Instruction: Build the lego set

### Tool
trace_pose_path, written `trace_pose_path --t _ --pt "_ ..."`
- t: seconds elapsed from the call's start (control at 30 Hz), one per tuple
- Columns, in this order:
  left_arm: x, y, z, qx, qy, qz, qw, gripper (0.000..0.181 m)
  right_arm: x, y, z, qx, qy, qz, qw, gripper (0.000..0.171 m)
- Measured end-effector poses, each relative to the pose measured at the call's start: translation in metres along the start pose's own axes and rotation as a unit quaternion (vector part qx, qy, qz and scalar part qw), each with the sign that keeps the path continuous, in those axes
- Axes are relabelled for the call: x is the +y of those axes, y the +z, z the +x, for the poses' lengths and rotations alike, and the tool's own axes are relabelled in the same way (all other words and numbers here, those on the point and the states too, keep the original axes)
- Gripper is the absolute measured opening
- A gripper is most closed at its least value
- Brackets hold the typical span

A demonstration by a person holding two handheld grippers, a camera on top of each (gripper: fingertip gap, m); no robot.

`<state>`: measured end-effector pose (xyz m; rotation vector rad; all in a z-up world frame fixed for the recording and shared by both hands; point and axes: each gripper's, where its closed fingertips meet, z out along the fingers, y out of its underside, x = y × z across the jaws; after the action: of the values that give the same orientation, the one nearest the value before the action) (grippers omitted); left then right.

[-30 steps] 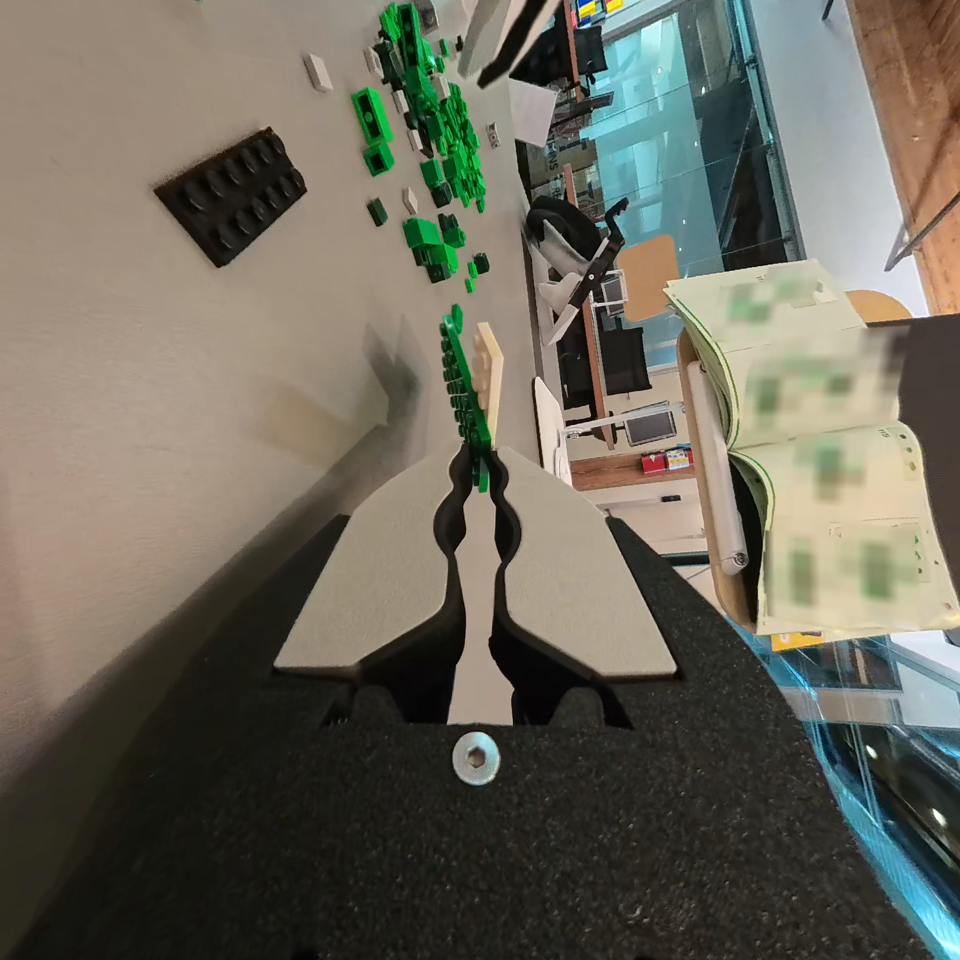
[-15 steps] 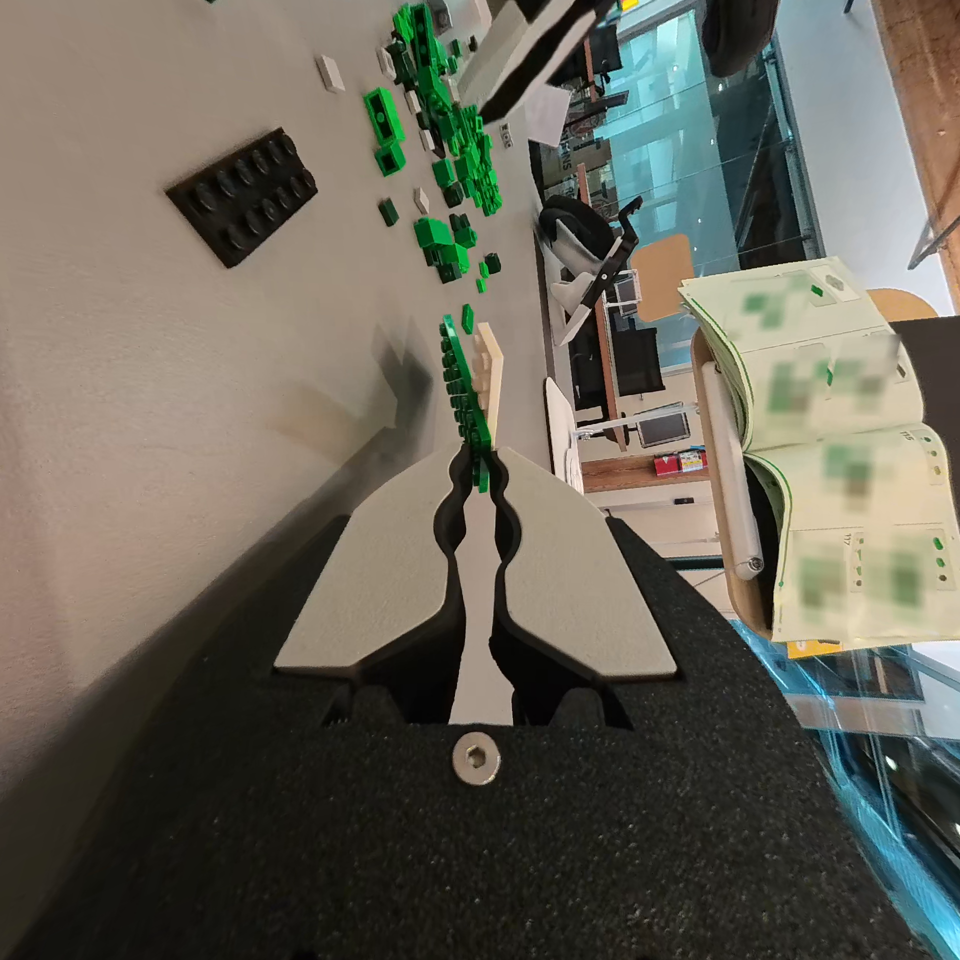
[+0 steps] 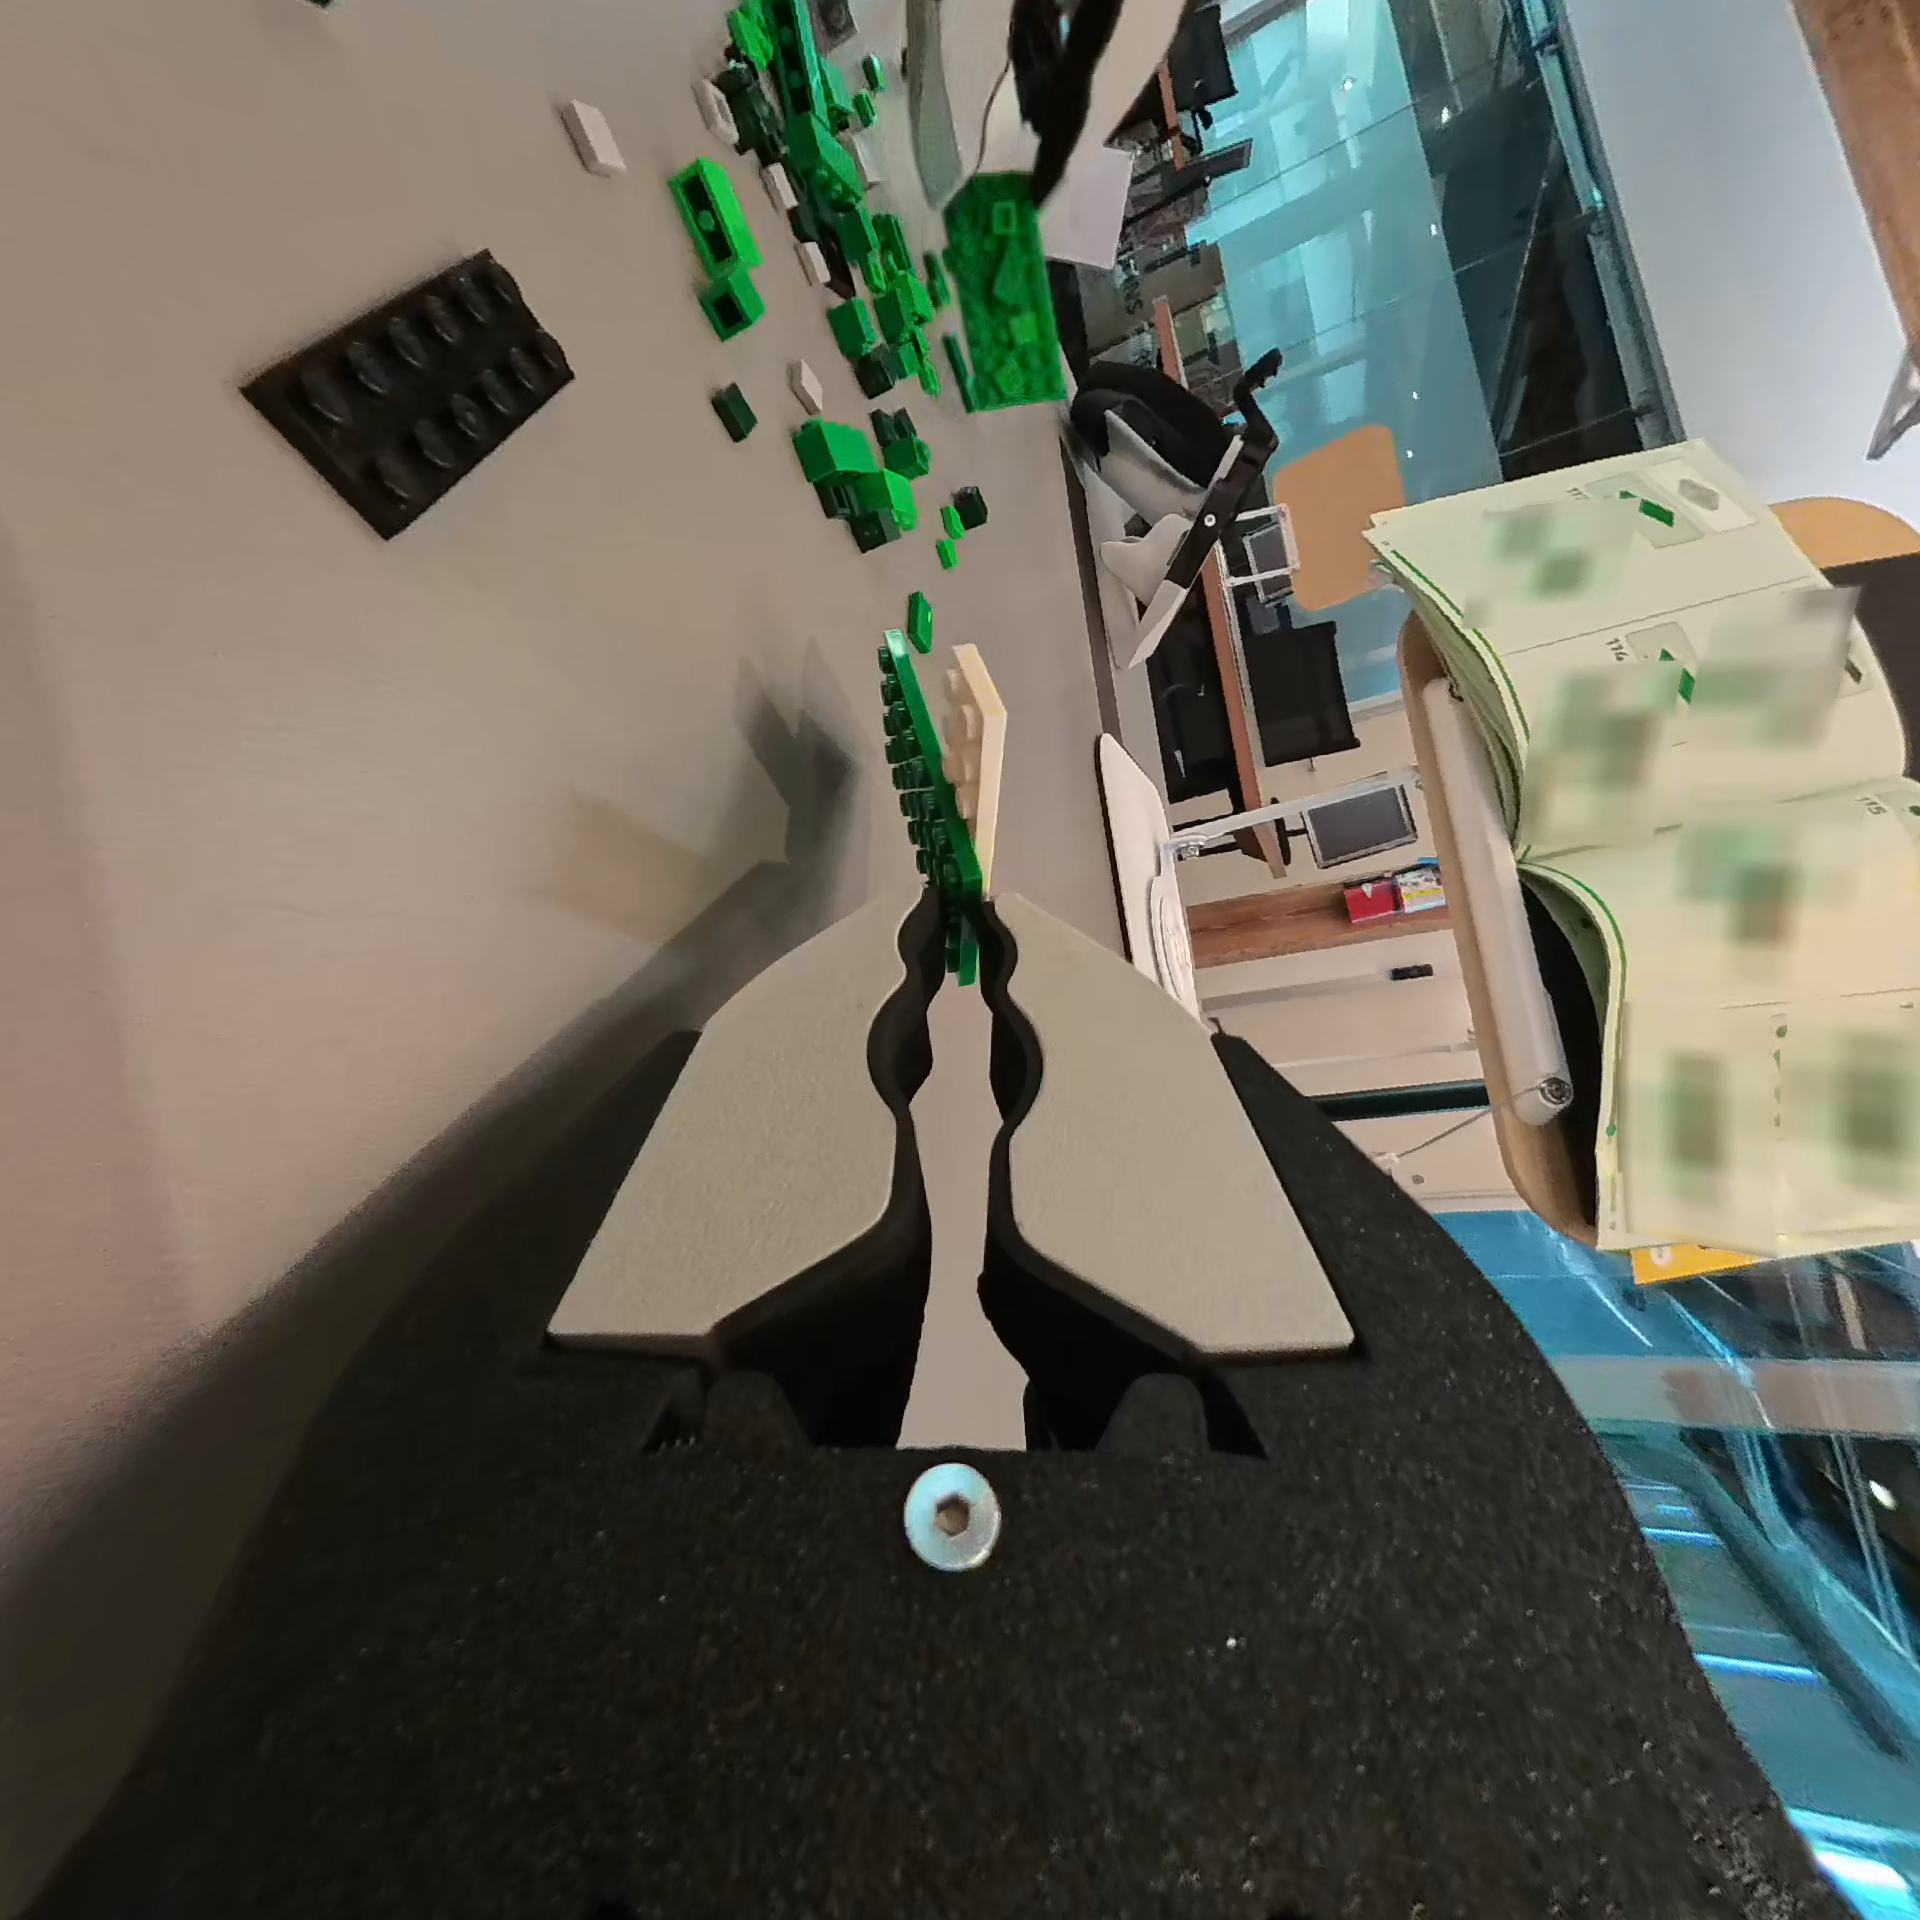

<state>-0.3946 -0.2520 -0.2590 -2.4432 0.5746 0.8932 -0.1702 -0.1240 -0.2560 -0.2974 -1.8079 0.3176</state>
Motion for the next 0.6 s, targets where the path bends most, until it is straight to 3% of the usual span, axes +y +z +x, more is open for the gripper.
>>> trace_pose_path --t 0.2,0.43,0.6 --pt "-0.021 -0.021 -0.014 -0.193 0.169 0.05 0.965 0.032 0.0 0.0 0.0 -0.001 0.004 -0.002 1.0 0.005" --pt "-0.031 -0.033 -0.014 -0.261 0.245 0.063 0.932 0.032 0.001 -0.002 0.004 0.006 0.02 -0.001 1.0 0.006" --pt "-0.098 -0.075 0.013 -0.285 0.256 0.165 0.909 0.032 0.011 -0.01 0.023 0.018 0.1 0.014 0.995 0.005"
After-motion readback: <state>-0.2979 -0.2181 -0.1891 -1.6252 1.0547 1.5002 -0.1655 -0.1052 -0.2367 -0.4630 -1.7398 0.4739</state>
